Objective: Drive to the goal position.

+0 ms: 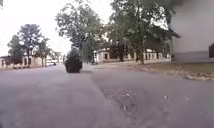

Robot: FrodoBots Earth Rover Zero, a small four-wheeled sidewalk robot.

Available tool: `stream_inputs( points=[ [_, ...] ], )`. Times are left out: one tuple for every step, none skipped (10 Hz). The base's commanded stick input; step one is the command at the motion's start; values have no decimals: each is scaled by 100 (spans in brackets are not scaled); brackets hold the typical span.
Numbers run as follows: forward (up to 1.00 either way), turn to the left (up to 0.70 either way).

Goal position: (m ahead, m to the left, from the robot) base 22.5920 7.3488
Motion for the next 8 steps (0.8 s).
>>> stream_inputs(
  points=[
    [70, 4],
    [70, 4],
    [70, 4],
    [70, 4],
    [70, 4],
    [70, 4],
    [70, 4],
    [70, 4]
  ],
)
